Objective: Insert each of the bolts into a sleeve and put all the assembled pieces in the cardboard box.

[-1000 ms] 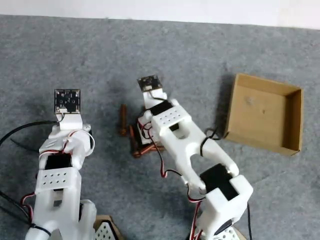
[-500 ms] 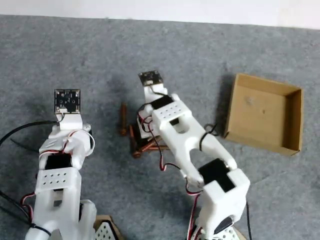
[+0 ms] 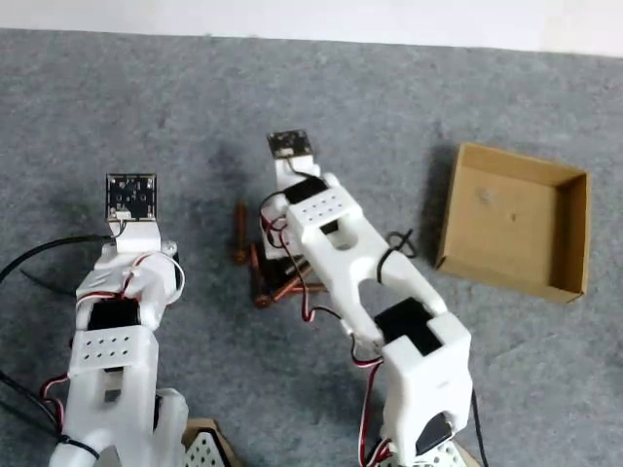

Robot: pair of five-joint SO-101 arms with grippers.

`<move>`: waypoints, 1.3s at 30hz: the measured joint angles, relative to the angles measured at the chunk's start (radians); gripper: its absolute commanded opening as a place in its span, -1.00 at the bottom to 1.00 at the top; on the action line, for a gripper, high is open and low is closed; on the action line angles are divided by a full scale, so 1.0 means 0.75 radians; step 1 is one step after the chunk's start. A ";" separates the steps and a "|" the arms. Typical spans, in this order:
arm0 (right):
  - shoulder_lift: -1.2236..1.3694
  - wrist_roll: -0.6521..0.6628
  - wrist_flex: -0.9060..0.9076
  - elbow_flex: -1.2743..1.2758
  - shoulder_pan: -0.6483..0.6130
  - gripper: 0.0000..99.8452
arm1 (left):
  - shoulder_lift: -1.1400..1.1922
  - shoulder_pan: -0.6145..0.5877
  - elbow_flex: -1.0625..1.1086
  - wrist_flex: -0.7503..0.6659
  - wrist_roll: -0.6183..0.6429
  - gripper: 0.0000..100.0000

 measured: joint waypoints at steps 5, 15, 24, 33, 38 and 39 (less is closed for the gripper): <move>0.145 -0.002 0.031 -0.139 -0.006 -0.65 | 0.000 0.000 0.000 0.000 0.000 -0.99; 0.256 -0.002 0.229 -0.311 -0.006 -0.65 | 0.000 0.000 0.000 0.000 0.000 -0.99; 0.268 -0.002 0.270 -0.311 -0.008 -0.73 | 0.000 0.000 0.000 0.000 0.000 -0.99; 0.305 0.074 0.284 -0.307 0.014 -0.99 | 0.000 0.000 0.000 0.000 0.000 -0.99; 0.305 0.110 0.284 -0.307 0.014 -0.99 | 0.000 0.000 0.000 0.000 0.000 -0.99; 0.305 0.110 0.284 -0.307 0.014 -0.99 | 0.000 0.000 0.000 0.000 0.000 -0.99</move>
